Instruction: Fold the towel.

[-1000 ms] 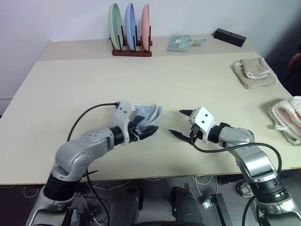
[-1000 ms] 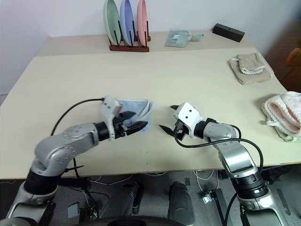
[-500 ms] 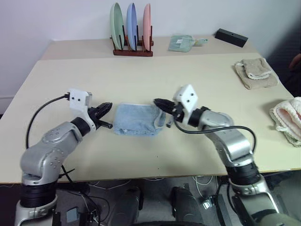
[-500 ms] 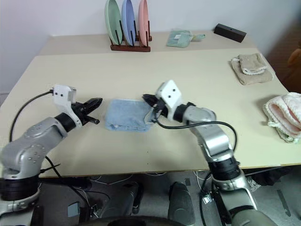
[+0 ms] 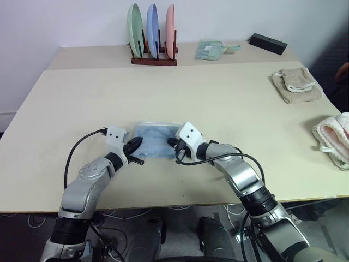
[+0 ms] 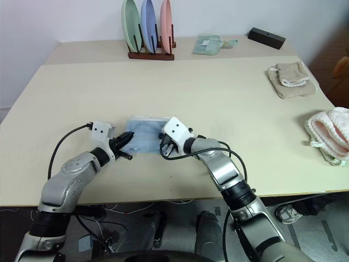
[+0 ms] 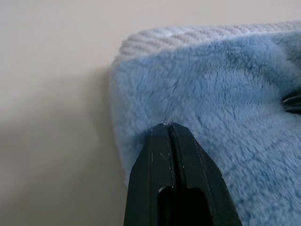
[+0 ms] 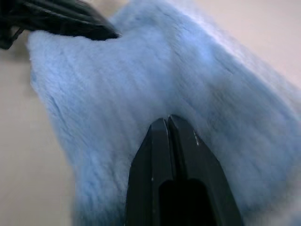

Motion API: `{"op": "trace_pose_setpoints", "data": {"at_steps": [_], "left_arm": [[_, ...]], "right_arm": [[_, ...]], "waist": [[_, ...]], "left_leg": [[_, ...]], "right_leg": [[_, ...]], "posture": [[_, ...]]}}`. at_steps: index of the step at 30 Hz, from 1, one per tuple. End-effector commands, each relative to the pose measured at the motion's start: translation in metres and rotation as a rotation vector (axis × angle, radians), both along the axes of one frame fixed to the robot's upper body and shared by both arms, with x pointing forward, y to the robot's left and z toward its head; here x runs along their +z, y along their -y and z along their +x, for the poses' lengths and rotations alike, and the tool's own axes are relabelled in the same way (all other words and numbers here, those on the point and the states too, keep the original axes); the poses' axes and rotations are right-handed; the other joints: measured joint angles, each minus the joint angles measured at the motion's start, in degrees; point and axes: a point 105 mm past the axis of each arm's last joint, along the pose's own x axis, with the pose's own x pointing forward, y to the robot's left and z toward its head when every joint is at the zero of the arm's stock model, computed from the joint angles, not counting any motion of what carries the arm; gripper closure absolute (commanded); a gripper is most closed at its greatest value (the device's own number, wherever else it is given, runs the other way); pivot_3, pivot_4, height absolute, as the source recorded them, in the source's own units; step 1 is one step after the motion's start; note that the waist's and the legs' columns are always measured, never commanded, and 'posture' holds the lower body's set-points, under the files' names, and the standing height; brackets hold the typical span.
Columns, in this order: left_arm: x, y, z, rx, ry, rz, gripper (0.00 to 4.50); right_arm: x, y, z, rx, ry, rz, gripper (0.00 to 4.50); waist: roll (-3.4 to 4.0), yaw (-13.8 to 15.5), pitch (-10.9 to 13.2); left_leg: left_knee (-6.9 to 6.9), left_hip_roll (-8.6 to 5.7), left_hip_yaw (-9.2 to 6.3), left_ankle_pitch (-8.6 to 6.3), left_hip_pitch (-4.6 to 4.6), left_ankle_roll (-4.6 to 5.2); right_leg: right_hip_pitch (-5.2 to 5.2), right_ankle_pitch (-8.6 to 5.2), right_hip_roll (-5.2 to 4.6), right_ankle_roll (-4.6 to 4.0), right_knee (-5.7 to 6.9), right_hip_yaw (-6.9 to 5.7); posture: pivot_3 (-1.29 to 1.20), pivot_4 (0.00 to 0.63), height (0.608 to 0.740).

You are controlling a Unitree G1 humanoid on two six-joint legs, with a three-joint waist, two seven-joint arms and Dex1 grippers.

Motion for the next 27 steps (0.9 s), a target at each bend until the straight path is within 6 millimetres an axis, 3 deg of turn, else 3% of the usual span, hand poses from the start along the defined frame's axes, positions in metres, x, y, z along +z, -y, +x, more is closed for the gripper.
{"op": "trace_pose_setpoints", "data": {"at_steps": [1, 6, 13, 21, 24, 27], "left_arm": [[0.034, -0.018, -0.014, -0.014, 0.160, 0.058, 4.50], [0.036, -0.034, -0.030, -0.053, 0.182, 0.142, 4.50], [0.039, -0.017, -0.050, -0.203, 0.157, 0.091, 4.50], [0.040, -0.005, -0.051, -0.216, 0.164, 0.083, 4.50], [0.039, -0.003, -0.051, -0.214, 0.166, 0.081, 4.50], [0.039, -0.003, -0.052, -0.209, 0.166, 0.081, 4.50]], "right_arm": [[0.033, 0.026, -0.004, -0.085, -0.063, 0.156, 2.65], [0.024, 0.050, -0.011, -0.214, -0.275, 0.227, 0.17], [0.015, 0.033, -0.017, -0.214, -0.477, 0.345, 0.17], [0.007, -0.011, -0.012, -0.148, -0.576, 0.381, 0.17], [0.006, -0.018, -0.008, -0.147, -0.591, 0.404, 0.90], [0.012, -0.019, -0.005, -0.141, -0.593, 0.446, 2.30]], "waist": [[0.00, -0.1, 0.0], [0.01, 0.0, 0.0], [0.04, -0.2, 0.0], [0.04, -0.9, 0.0], [0.04, -1.4, 0.0], [0.04, -1.4, 0.0]], "left_leg": [[-0.03, 0.03, 0.00, 0.00, -0.03, 0.00], [-0.28, 0.07, 0.03, 0.03, 0.04, -0.04], [-0.31, 0.09, 0.05, 0.03, 0.02, -0.03], [-0.33, 0.08, 0.05, 0.04, 0.03, -0.04], [-0.33, 0.07, 0.04, 0.04, 0.03, -0.04], [-0.37, 0.07, 0.04, 0.04, 0.03, -0.05]], "right_leg": [[-0.06, 0.00, 0.01, 0.00, 0.01, 0.00], [-0.14, -0.01, 0.03, -0.06, -0.01, 0.03], [-0.18, 0.00, 0.01, -0.06, -0.03, 0.03], [-0.19, 0.00, 0.04, -0.06, -0.02, 0.02], [-0.20, 0.00, 0.04, -0.06, -0.01, 0.02], [-0.22, 0.01, 0.04, -0.06, 0.00, 0.02]], "posture": [[0.00, 0.150, 0.737], [0.00, 0.150, 0.737], [0.00, 0.150, 0.737], [0.00, 0.150, 0.737], [0.00, 0.150, 0.737], [0.00, 0.150, 0.737]]}}
